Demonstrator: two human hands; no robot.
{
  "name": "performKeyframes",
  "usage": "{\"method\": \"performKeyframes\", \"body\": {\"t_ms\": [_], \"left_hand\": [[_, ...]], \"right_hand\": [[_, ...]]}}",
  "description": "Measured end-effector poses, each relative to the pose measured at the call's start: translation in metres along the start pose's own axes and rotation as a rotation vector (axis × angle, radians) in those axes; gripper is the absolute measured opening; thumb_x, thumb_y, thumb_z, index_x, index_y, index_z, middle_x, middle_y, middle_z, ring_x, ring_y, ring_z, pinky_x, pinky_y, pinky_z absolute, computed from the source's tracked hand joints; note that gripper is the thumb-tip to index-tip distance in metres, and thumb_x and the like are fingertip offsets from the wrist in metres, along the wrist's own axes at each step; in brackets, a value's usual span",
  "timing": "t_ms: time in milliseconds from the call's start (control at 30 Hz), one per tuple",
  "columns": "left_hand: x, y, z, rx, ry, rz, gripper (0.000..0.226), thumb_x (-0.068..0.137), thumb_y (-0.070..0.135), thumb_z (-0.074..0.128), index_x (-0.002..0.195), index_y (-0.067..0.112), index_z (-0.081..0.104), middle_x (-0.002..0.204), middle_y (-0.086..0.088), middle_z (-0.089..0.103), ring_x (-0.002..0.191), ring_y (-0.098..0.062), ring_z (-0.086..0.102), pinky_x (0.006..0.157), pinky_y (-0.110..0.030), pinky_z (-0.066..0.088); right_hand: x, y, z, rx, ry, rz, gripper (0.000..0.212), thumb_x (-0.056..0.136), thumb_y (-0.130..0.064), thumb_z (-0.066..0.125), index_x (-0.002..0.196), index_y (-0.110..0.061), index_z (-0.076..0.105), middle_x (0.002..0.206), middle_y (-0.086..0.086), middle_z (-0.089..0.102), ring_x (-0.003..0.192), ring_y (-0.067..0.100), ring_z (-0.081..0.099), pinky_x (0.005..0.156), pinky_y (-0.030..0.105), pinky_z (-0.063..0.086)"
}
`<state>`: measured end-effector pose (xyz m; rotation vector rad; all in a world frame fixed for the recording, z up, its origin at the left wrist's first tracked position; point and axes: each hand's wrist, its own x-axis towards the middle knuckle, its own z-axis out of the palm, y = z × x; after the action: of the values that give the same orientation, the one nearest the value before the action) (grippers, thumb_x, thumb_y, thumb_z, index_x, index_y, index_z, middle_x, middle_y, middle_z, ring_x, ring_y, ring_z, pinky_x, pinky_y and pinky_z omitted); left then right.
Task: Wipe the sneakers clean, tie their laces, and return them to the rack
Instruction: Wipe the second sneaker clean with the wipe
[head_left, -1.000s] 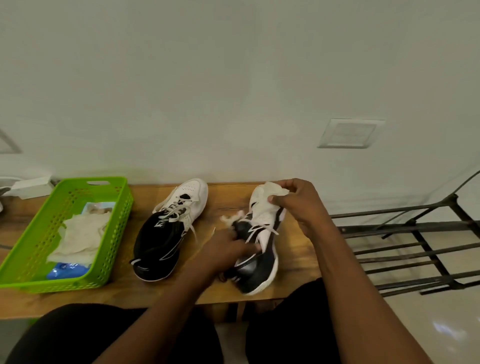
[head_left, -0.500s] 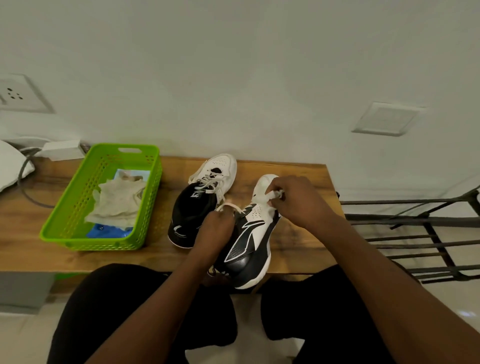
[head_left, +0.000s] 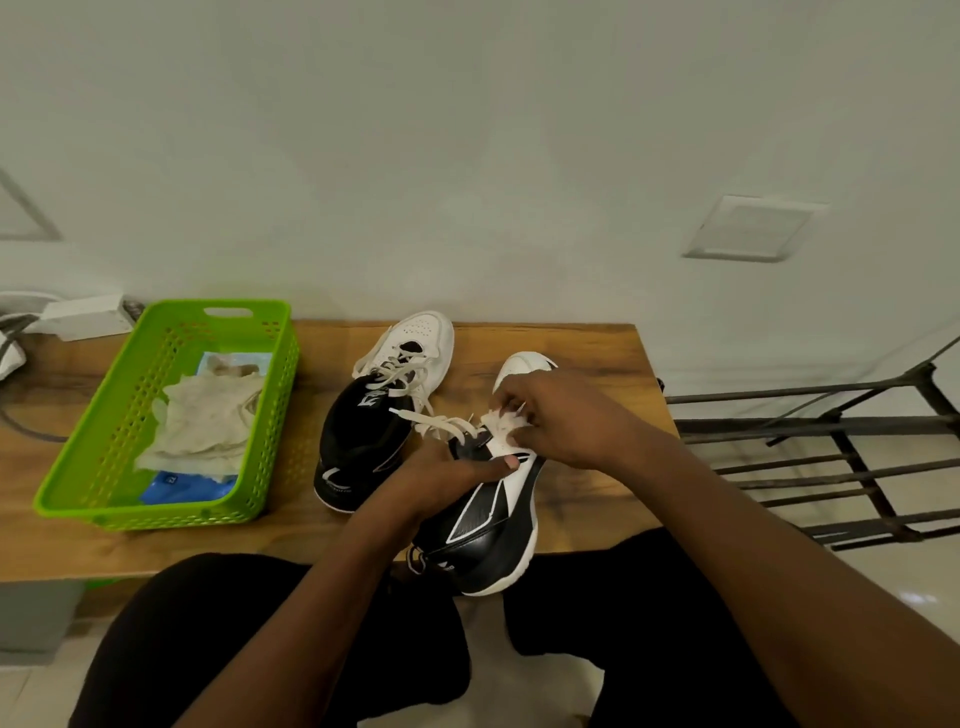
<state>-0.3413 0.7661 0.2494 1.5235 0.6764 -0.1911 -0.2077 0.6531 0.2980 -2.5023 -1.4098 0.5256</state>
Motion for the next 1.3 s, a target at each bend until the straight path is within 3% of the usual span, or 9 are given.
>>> {"method": "performKeyframes", "body": {"t_ms": [233, 333, 433, 600, 700, 800, 1000, 1200, 1300], "left_hand": [[0.0, -0.003, 0.014, -0.114, 0.114, 0.087, 0.026, 0.082, 0.004, 0.078, 0.107, 0.005, 0.073, 0.099, -0.005, 0.077, 0.087, -0.014, 0.073, 0.071, -0.017, 0.056], [0.003, -0.004, 0.013, -0.11, 0.14, 0.122, 0.02, 0.08, -0.003, 0.076, 0.1, 0.002, 0.074, 0.094, -0.013, 0.077, 0.089, -0.023, 0.074, 0.08, -0.032, 0.057], [0.005, -0.005, 0.011, -0.031, 0.15, 0.176, 0.018, 0.082, 0.007, 0.079, 0.099, 0.008, 0.075, 0.097, -0.012, 0.077, 0.098, -0.028, 0.072, 0.09, -0.044, 0.054], [0.005, -0.001, 0.013, 0.382, 0.265, 0.255, 0.038, 0.076, 0.046, 0.078, 0.102, 0.022, 0.063, 0.093, 0.01, 0.069, 0.092, -0.012, 0.065, 0.08, -0.034, 0.053], [0.006, 0.001, 0.012, 0.361, 0.312, 0.309, 0.041, 0.075, 0.049, 0.077, 0.102, 0.022, 0.063, 0.092, 0.009, 0.07, 0.09, -0.011, 0.065, 0.082, -0.036, 0.054], [0.001, 0.002, 0.01, 0.276, 0.349, 0.361, 0.033, 0.078, 0.033, 0.081, 0.071, 0.019, 0.052, 0.063, 0.005, 0.055, 0.063, -0.011, 0.054, 0.064, -0.033, 0.045], [0.002, -0.003, 0.015, 0.413, 0.365, 0.357, 0.035, 0.078, 0.049, 0.077, 0.078, 0.026, 0.051, 0.075, 0.01, 0.059, 0.077, -0.012, 0.061, 0.071, -0.035, 0.052], [-0.004, -0.003, 0.014, 0.36, 0.317, 0.399, 0.032, 0.079, 0.046, 0.077, 0.101, 0.029, 0.061, 0.091, 0.013, 0.068, 0.09, -0.009, 0.065, 0.079, -0.035, 0.054], [-0.006, 0.0, 0.016, 0.389, 0.298, 0.37, 0.028, 0.082, 0.043, 0.076, 0.095, 0.027, 0.057, 0.087, 0.013, 0.063, 0.086, -0.01, 0.061, 0.076, -0.033, 0.051]], "right_hand": [[0.004, -0.004, 0.014, 0.007, -0.02, 0.023, 0.026, 0.091, -0.015, 0.061, 0.116, -0.013, 0.07, 0.106, 0.009, 0.071, 0.095, 0.023, 0.065, 0.076, 0.024, 0.048], [-0.008, -0.009, 0.014, 0.156, 0.032, -0.075, 0.017, 0.089, -0.019, 0.066, 0.103, -0.017, 0.075, 0.096, 0.001, 0.074, 0.087, 0.013, 0.066, 0.075, 0.026, 0.052], [-0.009, -0.005, 0.019, 0.1, 0.1, -0.12, 0.019, 0.091, -0.02, 0.063, 0.105, -0.02, 0.074, 0.1, -0.001, 0.072, 0.096, 0.015, 0.061, 0.077, 0.028, 0.048], [0.017, 0.027, -0.006, -0.264, 0.322, 0.113, 0.029, 0.093, -0.013, 0.053, 0.116, -0.021, 0.068, 0.111, 0.003, 0.065, 0.109, 0.023, 0.047, 0.081, 0.035, 0.048], [0.003, 0.007, 0.008, -0.108, 0.361, -0.027, 0.022, 0.092, -0.015, 0.059, 0.11, -0.019, 0.069, 0.107, 0.001, 0.065, 0.102, 0.021, 0.049, 0.076, 0.032, 0.043], [-0.02, -0.014, 0.023, 0.186, 0.283, -0.192, 0.012, 0.093, -0.021, 0.06, 0.102, -0.018, 0.068, 0.098, -0.003, 0.066, 0.092, 0.013, 0.05, 0.076, 0.026, 0.038], [0.012, 0.02, -0.004, -0.437, 0.418, 0.046, 0.034, 0.087, -0.017, 0.061, 0.121, -0.017, 0.062, 0.119, 0.004, 0.062, 0.111, 0.025, 0.047, 0.082, 0.036, 0.045], [-0.016, -0.01, 0.028, 0.117, 0.365, -0.092, 0.017, 0.095, -0.02, 0.056, 0.109, -0.013, 0.062, 0.105, 0.005, 0.063, 0.097, 0.021, 0.048, 0.08, 0.035, 0.043], [-0.015, -0.001, 0.022, 0.029, 0.397, -0.11, 0.018, 0.094, -0.025, 0.058, 0.106, -0.015, 0.065, 0.101, 0.001, 0.064, 0.097, 0.02, 0.047, 0.078, 0.036, 0.044]]}}
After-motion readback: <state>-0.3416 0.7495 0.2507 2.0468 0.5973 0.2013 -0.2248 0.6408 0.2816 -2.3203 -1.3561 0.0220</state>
